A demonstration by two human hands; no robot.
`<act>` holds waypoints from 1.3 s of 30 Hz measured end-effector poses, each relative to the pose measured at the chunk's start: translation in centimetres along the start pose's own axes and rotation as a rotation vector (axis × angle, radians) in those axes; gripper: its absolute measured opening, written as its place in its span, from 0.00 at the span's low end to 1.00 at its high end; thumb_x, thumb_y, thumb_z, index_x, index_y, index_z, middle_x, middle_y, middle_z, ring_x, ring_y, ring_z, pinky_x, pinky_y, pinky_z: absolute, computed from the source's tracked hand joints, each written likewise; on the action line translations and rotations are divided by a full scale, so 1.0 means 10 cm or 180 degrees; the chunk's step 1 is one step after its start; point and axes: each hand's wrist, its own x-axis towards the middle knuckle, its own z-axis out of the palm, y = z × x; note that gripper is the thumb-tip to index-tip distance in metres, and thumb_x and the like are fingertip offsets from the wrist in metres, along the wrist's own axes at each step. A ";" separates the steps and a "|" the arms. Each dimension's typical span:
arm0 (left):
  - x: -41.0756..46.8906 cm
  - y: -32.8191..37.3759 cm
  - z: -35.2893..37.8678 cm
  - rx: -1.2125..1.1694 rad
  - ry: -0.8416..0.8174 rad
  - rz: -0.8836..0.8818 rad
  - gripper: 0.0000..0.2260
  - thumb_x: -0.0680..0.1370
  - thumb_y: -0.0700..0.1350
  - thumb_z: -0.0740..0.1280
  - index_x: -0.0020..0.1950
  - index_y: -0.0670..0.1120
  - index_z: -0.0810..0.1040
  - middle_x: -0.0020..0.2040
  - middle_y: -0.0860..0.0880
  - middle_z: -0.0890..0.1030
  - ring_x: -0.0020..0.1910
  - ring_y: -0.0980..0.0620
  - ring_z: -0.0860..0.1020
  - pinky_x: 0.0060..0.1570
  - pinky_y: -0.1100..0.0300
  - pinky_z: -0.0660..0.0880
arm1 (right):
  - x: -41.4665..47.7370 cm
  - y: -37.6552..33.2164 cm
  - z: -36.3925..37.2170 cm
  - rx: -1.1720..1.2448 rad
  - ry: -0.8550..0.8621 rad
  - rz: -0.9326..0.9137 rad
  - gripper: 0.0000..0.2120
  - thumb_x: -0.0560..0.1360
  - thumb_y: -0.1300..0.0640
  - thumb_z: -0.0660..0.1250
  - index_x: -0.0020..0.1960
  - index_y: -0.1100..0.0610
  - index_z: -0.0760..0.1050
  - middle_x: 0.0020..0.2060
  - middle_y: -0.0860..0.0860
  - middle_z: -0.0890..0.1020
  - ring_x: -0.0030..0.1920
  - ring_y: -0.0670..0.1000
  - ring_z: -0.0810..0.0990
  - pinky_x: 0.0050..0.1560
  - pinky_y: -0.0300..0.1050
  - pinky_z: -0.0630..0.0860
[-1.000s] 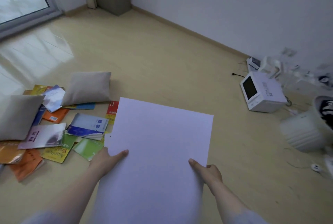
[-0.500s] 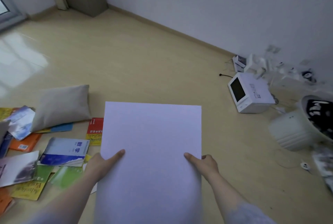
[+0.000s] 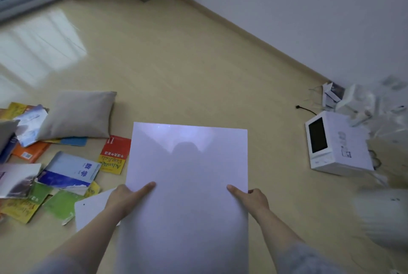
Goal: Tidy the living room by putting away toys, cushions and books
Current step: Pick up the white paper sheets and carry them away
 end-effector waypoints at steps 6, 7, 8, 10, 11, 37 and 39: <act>0.02 0.74 0.36 0.0018 -0.0104 0.0054 0.23 0.69 0.65 0.70 0.38 0.45 0.72 0.38 0.49 0.75 0.40 0.48 0.74 0.41 0.56 0.70 | 0.52 -0.07 -0.53 -0.0039 -0.0039 0.0085 0.41 0.60 0.31 0.74 0.55 0.64 0.77 0.54 0.57 0.81 0.53 0.56 0.80 0.50 0.46 0.76; 0.04 0.86 0.40 0.0011 -0.0082 0.0074 0.23 0.69 0.64 0.70 0.38 0.45 0.71 0.38 0.49 0.75 0.39 0.48 0.74 0.40 0.56 0.69 | 0.61 -0.12 -0.61 -0.0041 -0.0012 0.0048 0.41 0.61 0.31 0.73 0.56 0.65 0.77 0.55 0.57 0.81 0.54 0.57 0.79 0.50 0.46 0.75; 0.05 0.98 0.41 0.0044 -0.0091 0.0098 0.23 0.69 0.64 0.70 0.38 0.45 0.71 0.39 0.49 0.75 0.40 0.48 0.74 0.40 0.56 0.69 | 0.68 -0.17 -0.68 -0.0028 0.0022 0.0056 0.41 0.62 0.32 0.73 0.57 0.65 0.76 0.56 0.58 0.80 0.55 0.57 0.79 0.50 0.46 0.74; 0.13 1.24 0.47 0.0104 -0.0116 0.0150 0.23 0.70 0.64 0.69 0.39 0.44 0.71 0.40 0.48 0.75 0.42 0.46 0.75 0.40 0.56 0.69 | 0.82 -0.28 -0.86 0.0005 0.0061 0.0041 0.40 0.63 0.33 0.73 0.57 0.66 0.76 0.56 0.58 0.80 0.55 0.58 0.79 0.51 0.46 0.74; 0.20 1.37 0.51 0.0126 -0.0112 0.0214 0.24 0.69 0.65 0.69 0.41 0.43 0.72 0.41 0.47 0.76 0.43 0.46 0.75 0.41 0.56 0.69 | 0.90 -0.33 -0.96 0.0029 0.0094 0.0001 0.39 0.63 0.33 0.73 0.57 0.66 0.77 0.56 0.58 0.80 0.55 0.58 0.79 0.51 0.46 0.75; 1.59 4.80 0.49 0.0181 0.0171 0.0452 0.35 0.67 0.72 0.65 0.50 0.40 0.80 0.50 0.42 0.81 0.46 0.44 0.77 0.41 0.56 0.70 | 2.90 -2.90 -2.89 0.0161 0.0048 -0.0624 0.48 0.56 0.27 0.72 0.58 0.66 0.78 0.55 0.58 0.81 0.54 0.57 0.80 0.55 0.49 0.77; 1.68 4.94 0.44 0.0009 0.0288 0.0358 0.34 0.67 0.71 0.65 0.49 0.40 0.80 0.49 0.42 0.81 0.47 0.43 0.78 0.42 0.56 0.71 | 3.08 -3.27 -2.97 0.0027 -0.0005 -0.0798 0.59 0.46 0.20 0.68 0.59 0.66 0.77 0.55 0.58 0.81 0.54 0.56 0.80 0.53 0.46 0.76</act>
